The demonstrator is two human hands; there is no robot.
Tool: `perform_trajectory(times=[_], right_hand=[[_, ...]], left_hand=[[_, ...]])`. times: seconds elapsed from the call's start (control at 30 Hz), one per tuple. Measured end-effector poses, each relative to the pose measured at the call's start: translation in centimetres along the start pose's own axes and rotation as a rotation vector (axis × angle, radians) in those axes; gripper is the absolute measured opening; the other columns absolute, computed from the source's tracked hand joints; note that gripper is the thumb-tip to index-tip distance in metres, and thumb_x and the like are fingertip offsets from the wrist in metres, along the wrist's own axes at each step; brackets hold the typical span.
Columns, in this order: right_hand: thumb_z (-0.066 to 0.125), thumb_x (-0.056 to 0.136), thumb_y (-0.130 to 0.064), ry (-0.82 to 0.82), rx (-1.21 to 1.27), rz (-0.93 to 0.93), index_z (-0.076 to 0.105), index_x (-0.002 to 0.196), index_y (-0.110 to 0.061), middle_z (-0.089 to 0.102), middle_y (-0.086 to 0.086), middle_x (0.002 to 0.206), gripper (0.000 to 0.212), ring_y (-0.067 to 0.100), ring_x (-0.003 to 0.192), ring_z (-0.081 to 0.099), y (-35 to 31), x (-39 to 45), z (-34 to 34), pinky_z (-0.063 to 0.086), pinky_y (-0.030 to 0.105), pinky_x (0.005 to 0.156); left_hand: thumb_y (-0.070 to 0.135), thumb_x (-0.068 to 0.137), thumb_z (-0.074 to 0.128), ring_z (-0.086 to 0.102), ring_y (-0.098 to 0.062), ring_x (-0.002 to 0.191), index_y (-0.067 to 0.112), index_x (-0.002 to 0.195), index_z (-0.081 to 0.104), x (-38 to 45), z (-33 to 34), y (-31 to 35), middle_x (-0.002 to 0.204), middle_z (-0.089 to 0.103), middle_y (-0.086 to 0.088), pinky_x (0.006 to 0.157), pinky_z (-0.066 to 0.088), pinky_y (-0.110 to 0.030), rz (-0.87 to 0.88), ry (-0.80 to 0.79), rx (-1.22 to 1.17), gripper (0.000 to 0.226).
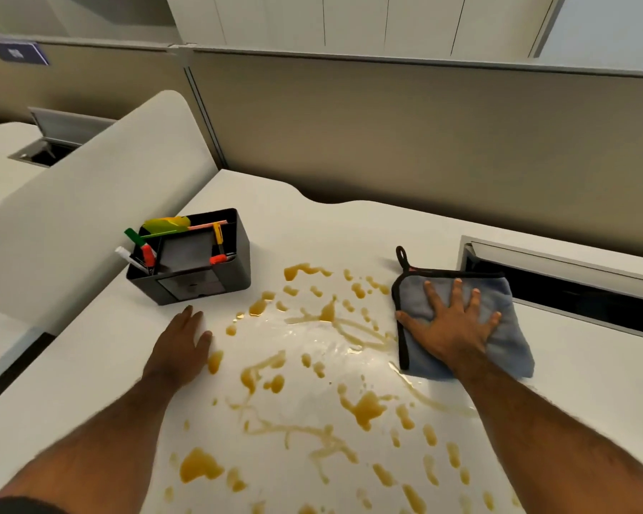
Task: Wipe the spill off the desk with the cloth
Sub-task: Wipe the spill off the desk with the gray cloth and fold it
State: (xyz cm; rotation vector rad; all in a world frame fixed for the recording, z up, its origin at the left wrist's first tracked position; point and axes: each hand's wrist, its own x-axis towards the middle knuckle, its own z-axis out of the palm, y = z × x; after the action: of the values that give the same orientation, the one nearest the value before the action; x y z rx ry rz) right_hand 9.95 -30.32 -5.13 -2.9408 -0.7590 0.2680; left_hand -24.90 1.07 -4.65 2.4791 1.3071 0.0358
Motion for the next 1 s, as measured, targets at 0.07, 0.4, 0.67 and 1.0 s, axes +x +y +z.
perform_trajectory(times=[0.07, 0.4, 0.67, 1.0], right_hand=[[-0.008, 0.066, -0.090, 0.024, -0.008, 0.007, -0.010, 0.144, -0.051, -0.004, 0.002, 0.163, 0.087, 0.036, 0.147, -0.004, -0.1, -0.1, 0.2, -0.003, 0.068, 0.109], [0.012, 0.095, -0.056, 0.122, 0.015, 0.060, 0.005, 0.150, -0.033, 0.016, 0.006, 0.161, 0.060, 0.032, 0.147, 0.014, 6.4, -1.4, -0.6, 0.012, 0.058, 0.116], [0.016, 0.100, -0.043, 0.161, 0.091, 0.261, 0.010, 0.152, -0.020, 0.015, 0.012, 0.160, 0.058, 0.032, 0.147, 0.013, 6.4, -2.1, -1.1, 0.008, 0.048, 0.120], [0.023, 0.101, -0.039, 0.141, 0.094, 0.110, 0.018, 0.151, -0.017, 0.021, 0.013, 0.159, 0.055, 0.031, 0.146, 0.017, -6.0, 0.4, 0.1, 0.014, 0.048, 0.118]], left_hand=[[0.033, 0.098, 0.041, 0.013, -0.025, 0.148, 0.014, 0.149, 0.028, -0.4, 0.7, -0.8, 0.161, 0.016, -0.005, 0.120, 0.014, -0.040, 0.013, 0.006, 0.016, 0.056], [0.024, 0.101, 0.036, 0.013, -0.023, 0.148, 0.011, 0.150, 0.025, -0.6, 1.8, -2.5, 0.160, 0.018, -0.006, 0.119, 0.010, -0.036, 0.111, 0.080, -0.053, 0.052], [0.037, 0.092, 0.022, 0.021, -0.022, 0.146, 0.007, 0.147, 0.032, -1.2, 1.7, -4.4, 0.157, 0.028, -0.008, 0.119, 0.014, -0.035, 0.036, 0.203, -0.078, 0.063], [0.039, 0.098, 0.022, 0.023, -0.019, 0.145, 0.010, 0.147, 0.032, -1.5, 1.8, -4.1, 0.156, 0.031, -0.005, 0.119, 0.017, -0.036, 0.011, 0.234, -0.201, 0.058]])
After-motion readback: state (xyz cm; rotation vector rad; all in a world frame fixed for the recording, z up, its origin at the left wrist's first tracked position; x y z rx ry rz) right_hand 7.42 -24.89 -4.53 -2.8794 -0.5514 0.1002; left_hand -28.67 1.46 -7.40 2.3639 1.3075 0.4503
